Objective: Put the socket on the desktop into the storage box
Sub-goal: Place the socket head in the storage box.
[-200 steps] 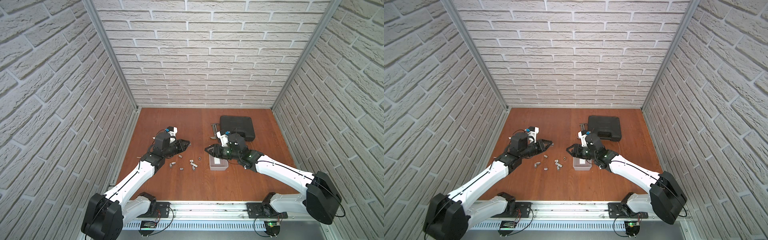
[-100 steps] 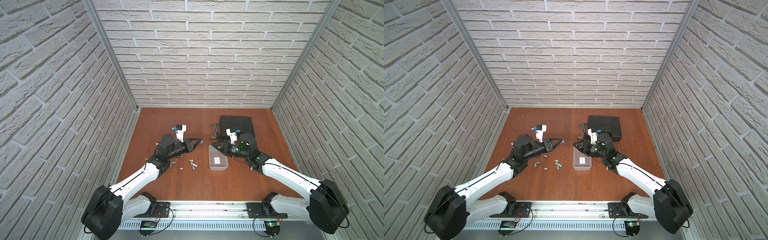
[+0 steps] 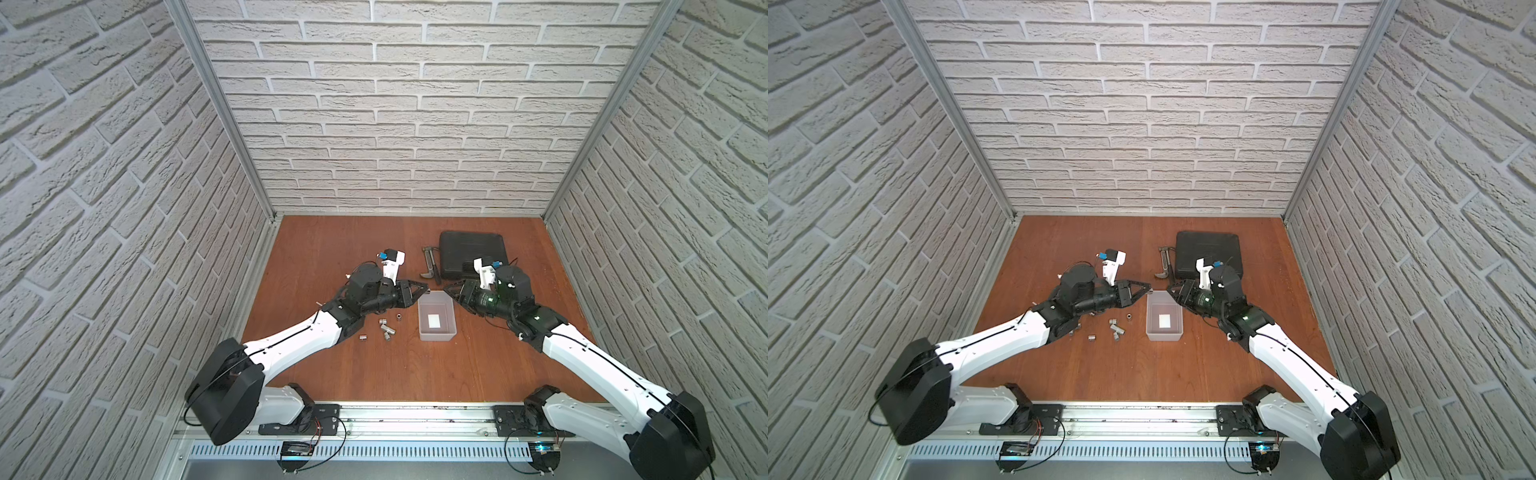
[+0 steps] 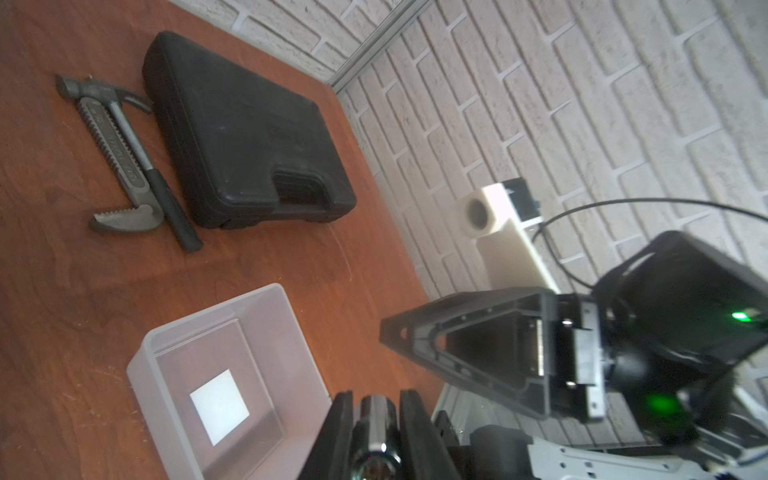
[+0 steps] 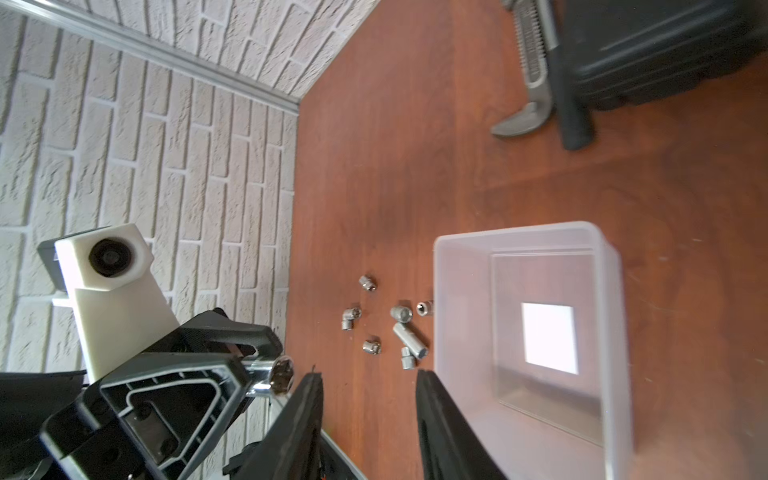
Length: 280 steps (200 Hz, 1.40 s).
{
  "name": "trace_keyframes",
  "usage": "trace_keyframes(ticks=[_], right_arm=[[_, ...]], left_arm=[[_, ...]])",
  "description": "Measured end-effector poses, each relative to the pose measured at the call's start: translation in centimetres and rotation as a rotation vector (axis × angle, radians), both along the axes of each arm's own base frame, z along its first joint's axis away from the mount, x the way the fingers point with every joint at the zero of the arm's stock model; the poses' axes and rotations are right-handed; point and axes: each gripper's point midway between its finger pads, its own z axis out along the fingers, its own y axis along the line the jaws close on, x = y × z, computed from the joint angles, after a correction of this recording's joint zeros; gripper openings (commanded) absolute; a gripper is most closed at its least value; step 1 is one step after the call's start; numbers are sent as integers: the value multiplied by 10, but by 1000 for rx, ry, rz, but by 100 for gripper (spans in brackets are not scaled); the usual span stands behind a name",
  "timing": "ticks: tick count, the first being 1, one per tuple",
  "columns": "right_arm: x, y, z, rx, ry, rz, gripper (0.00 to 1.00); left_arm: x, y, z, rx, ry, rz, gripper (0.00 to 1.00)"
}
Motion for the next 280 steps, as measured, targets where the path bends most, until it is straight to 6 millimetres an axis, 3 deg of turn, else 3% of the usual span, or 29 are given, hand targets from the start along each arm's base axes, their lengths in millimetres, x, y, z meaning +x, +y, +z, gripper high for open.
trace_keyframes(ticks=[35,78,136,168,203,232,252,280], right_arm=[[-6,-28,-18,-86,69,-81,43],[-14,-44,-36,-165,128,-111,42],[-24,-51,-47,-226,167,-95,41],[-25,-51,-49,-229,172,-93,41],[-25,-51,-48,-229,172,-93,41],[-24,-50,-47,-230,166,-88,41],[-23,-46,-38,-239,142,-72,42],[-21,-34,-19,-265,88,-26,43]], left_arm=[[0,-30,-46,199,29,-16,0],[-18,-61,-71,376,-9,-78,0],[-17,-51,-106,528,16,-50,0],[-16,-47,-110,562,15,-38,0],[-13,-46,-109,583,8,-28,35],[-11,-41,-109,609,-3,-19,49],[-10,-39,-103,618,-21,-15,53],[-9,-32,-84,617,-60,4,51]])
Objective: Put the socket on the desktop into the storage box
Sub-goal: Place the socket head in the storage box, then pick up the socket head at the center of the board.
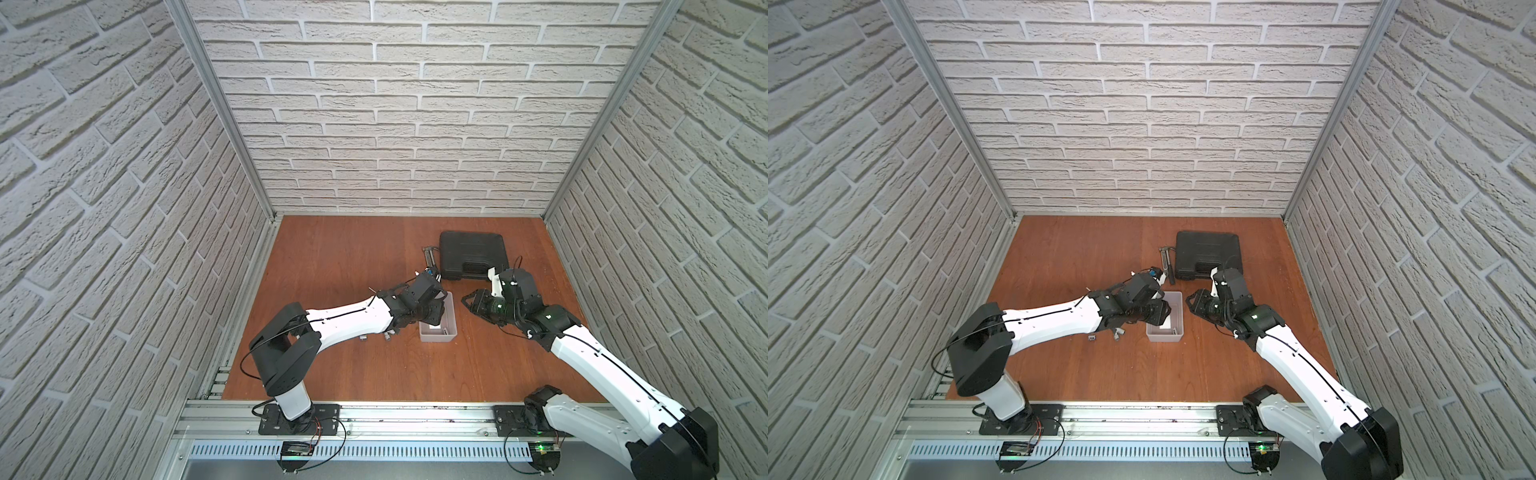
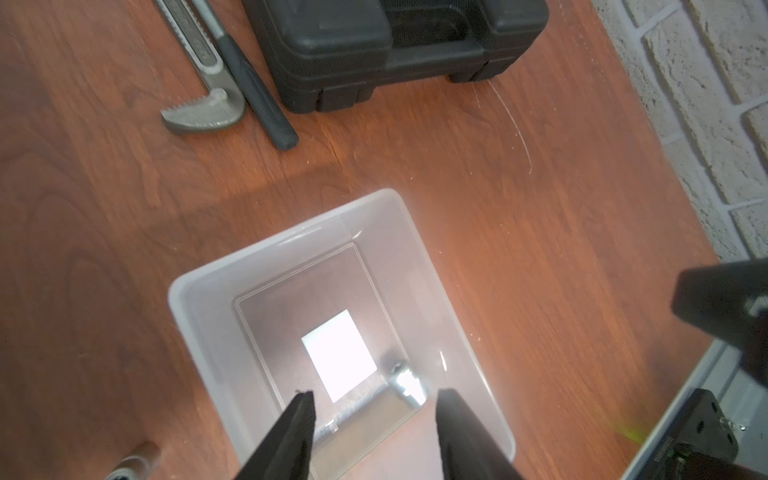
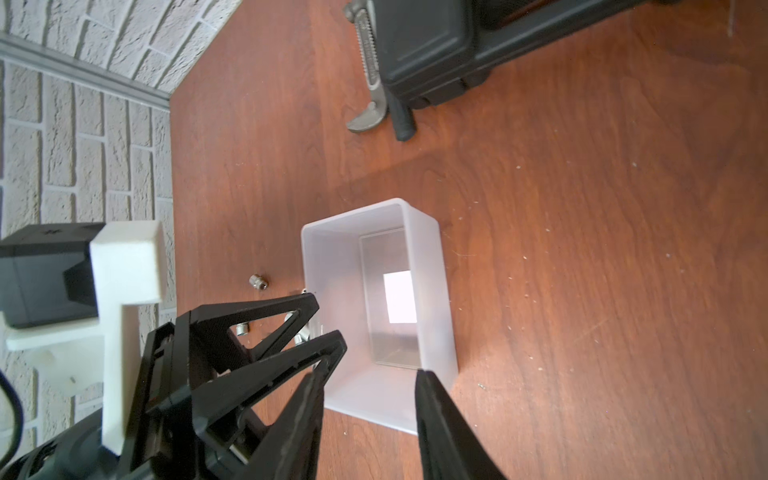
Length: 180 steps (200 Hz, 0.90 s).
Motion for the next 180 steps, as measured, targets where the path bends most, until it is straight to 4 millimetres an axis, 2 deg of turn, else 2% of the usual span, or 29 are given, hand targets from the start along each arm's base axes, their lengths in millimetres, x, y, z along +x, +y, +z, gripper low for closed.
trace_keyframes(ticks=[20,40,53,61,75,93,110,142,163,180], right_arm=[[-1,16,8,-40,-24,62,44],[-5,44,10,-101,-37,158,43],[-8,66,9,-141,-41,227,43],[-10,80,7,-166,-41,267,43],[-14,104,1,-207,-39,328,43],[-16,132,-8,-261,-34,385,42],[-20,159,-18,-318,-29,442,41],[-28,205,-40,-391,-17,518,46],[-34,222,-57,-423,6,552,48],[-35,228,-67,-443,25,562,48]], left_arm=[[4,13,32,-16,-72,28,45],[11,38,81,-83,-171,92,42],[20,67,110,-119,-231,172,41],[27,92,124,-136,-259,249,41],[36,136,130,-137,-282,380,41],[38,191,111,-98,-251,534,41],[31,226,82,-49,-187,624,41],[6,254,32,33,-52,688,42],[-5,270,11,66,27,738,41],[-11,277,0,83,69,765,42]])
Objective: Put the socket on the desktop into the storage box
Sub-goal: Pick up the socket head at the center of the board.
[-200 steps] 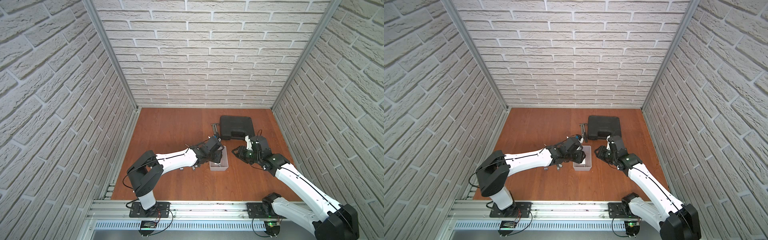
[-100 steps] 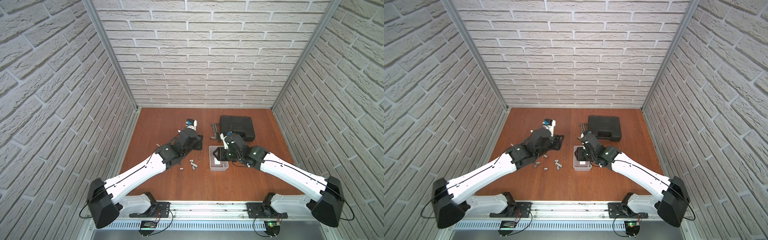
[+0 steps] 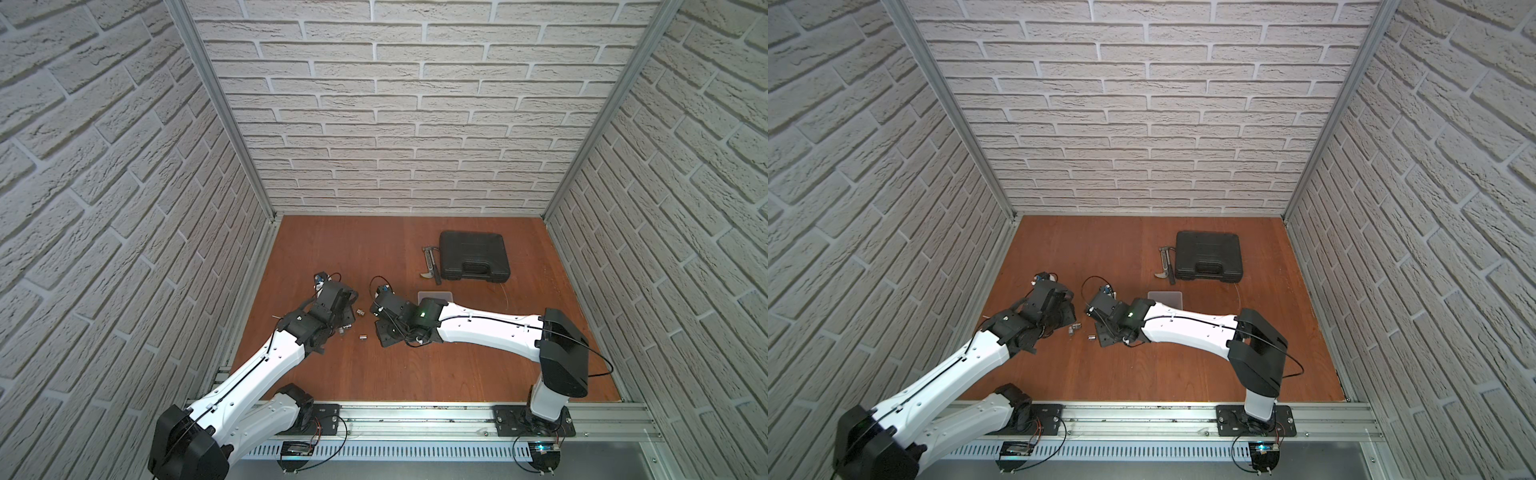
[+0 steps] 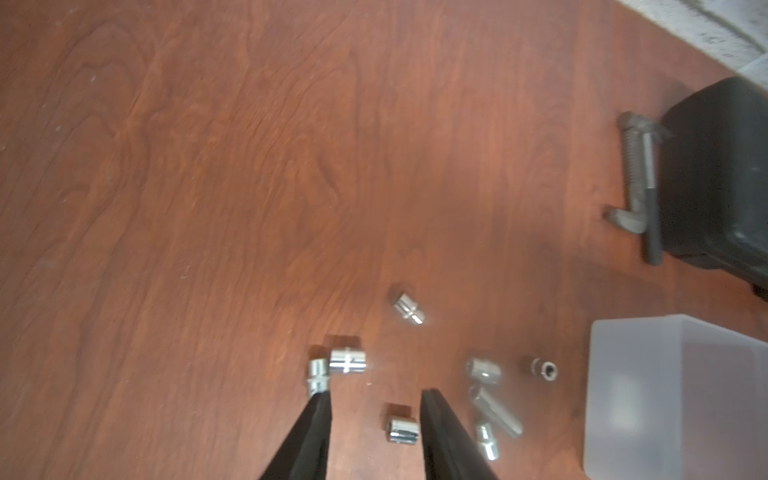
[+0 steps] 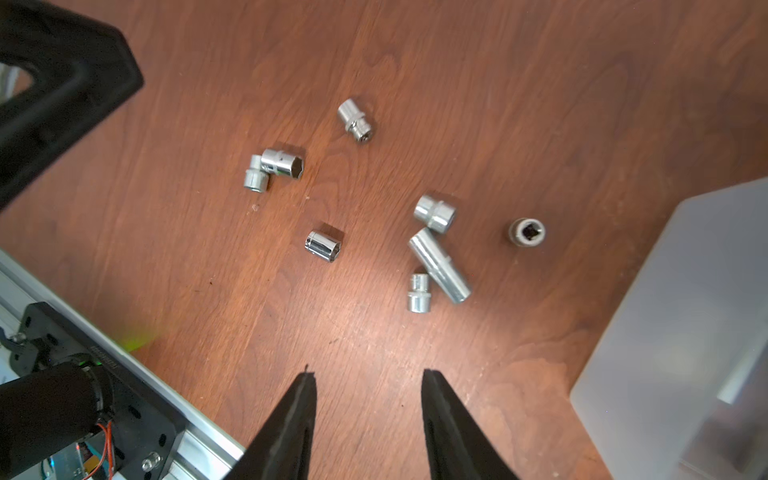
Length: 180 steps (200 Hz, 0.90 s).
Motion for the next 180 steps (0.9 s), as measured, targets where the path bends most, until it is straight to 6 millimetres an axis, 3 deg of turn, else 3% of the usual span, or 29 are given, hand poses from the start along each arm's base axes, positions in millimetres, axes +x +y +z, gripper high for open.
trace_keyframes(ticks=[26,94,180], right_arm=[[5,-2,-5,-52,-8,-22,48],[31,-37,-8,-148,5,-127,42],[62,-38,-40,-257,61,-148,40]], left_arm=[[-5,5,-8,1,32,17,43],[-8,1,-16,-43,57,18,41],[-7,-7,-19,-81,56,-2,38]])
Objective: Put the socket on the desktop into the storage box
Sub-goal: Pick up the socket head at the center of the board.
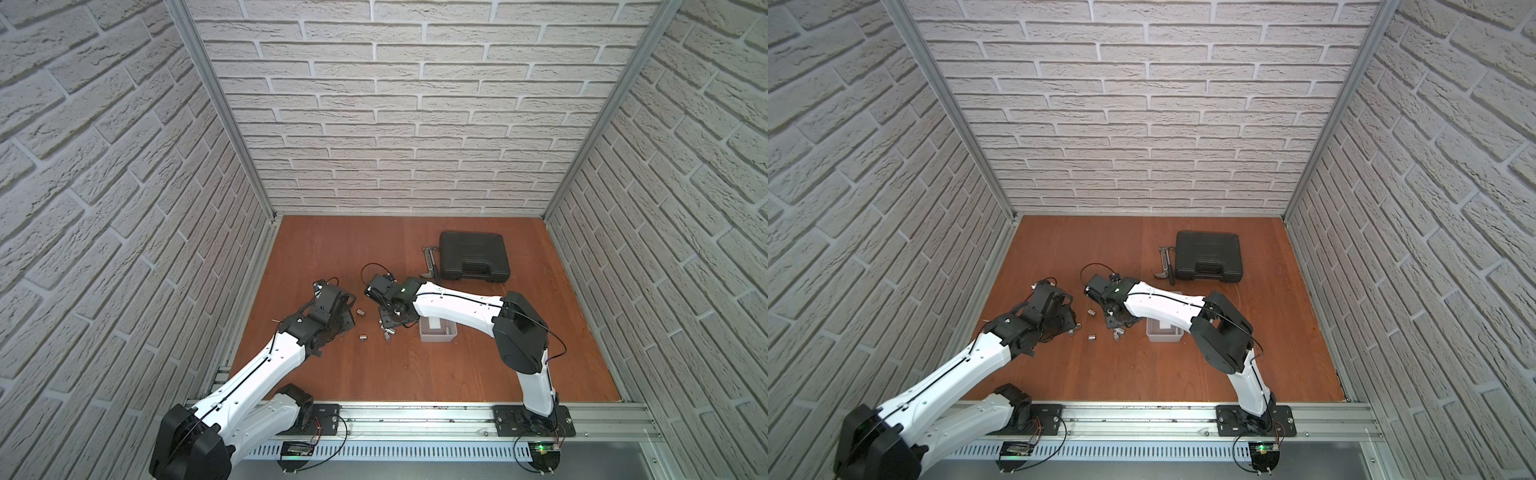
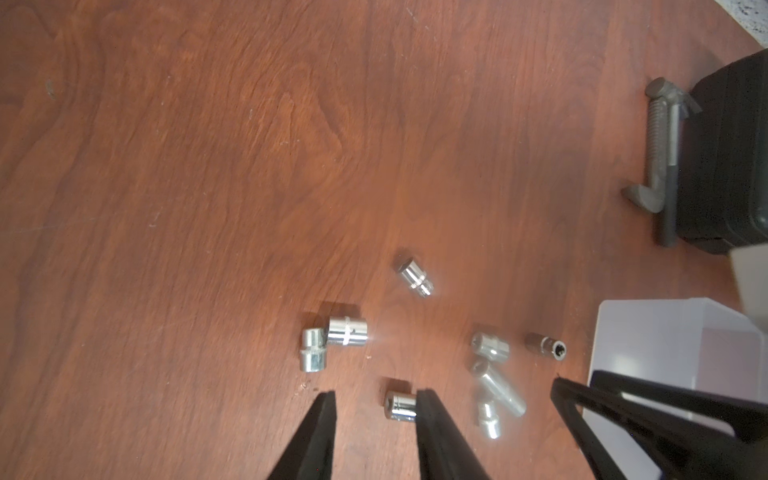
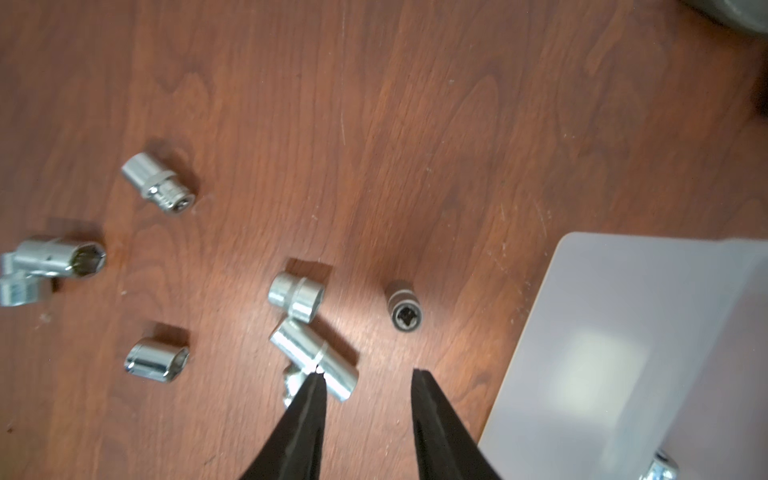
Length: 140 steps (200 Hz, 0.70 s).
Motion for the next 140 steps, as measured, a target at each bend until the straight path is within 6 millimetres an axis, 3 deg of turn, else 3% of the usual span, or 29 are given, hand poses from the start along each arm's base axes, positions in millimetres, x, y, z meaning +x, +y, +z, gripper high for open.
trace_keyframes(ticks=[87,140], right_arm=[[12,-9,-4,-24,18,-5,38],[13,-9,-22,-45,51,2,35]], left_arm=[[2,-4,-1,-18,-8,-8,37],[2,-4,-1,-22,-10,-10,37]])
